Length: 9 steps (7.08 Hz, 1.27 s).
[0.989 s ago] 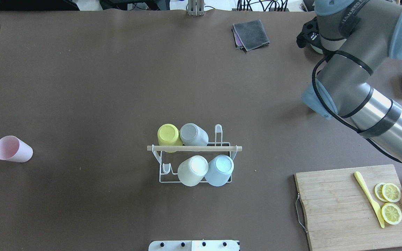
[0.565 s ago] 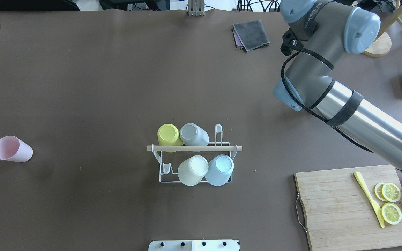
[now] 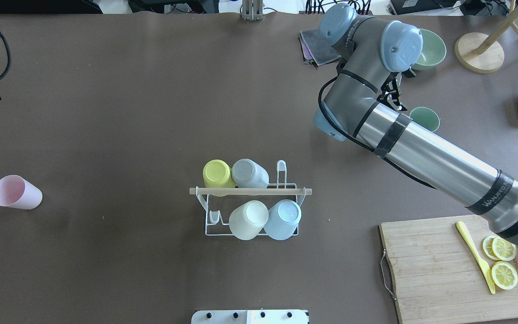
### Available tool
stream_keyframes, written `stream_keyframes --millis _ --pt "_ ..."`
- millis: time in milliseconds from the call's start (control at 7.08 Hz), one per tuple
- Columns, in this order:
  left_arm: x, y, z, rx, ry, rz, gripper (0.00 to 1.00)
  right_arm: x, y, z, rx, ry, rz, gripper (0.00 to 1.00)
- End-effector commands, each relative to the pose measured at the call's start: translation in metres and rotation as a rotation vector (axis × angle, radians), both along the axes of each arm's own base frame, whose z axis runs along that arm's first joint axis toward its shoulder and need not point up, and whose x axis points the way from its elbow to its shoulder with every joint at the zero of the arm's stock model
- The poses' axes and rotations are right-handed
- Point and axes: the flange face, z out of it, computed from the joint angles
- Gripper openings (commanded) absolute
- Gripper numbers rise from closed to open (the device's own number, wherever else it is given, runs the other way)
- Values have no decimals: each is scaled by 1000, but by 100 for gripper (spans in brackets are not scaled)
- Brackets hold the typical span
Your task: Place cup on cup holder
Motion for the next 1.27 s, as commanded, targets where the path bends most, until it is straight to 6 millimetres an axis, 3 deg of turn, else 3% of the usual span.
stream_keyframes --millis 0,141,282,424,565,847,989,1130 --pt "30 -10 26 -30 9 87 98 -31 11 12 -31 30 -85 100" --pt "43 -29 34 -79 50 100 98 -42 19 16 -26 46 -134 100" --pt "43 -28 39 -89 54 99 98 -44 20 28 -39 71 -203 100" --pt "67 -21 47 -106 49 137 98 -46 23 35 -39 88 -225 100" --pt "123 -2 62 -143 26 228 98 -58 32 39 -16 127 -267 100" --pt "132 2 93 -212 -5 233 98 -59 36 50 -15 155 -307 100" --pt "133 4 99 -224 -14 236 98 -60 36 52 -10 165 -320 100" --pt "150 9 112 -254 -30 261 98 -59 36 52 -13 166 -318 100"
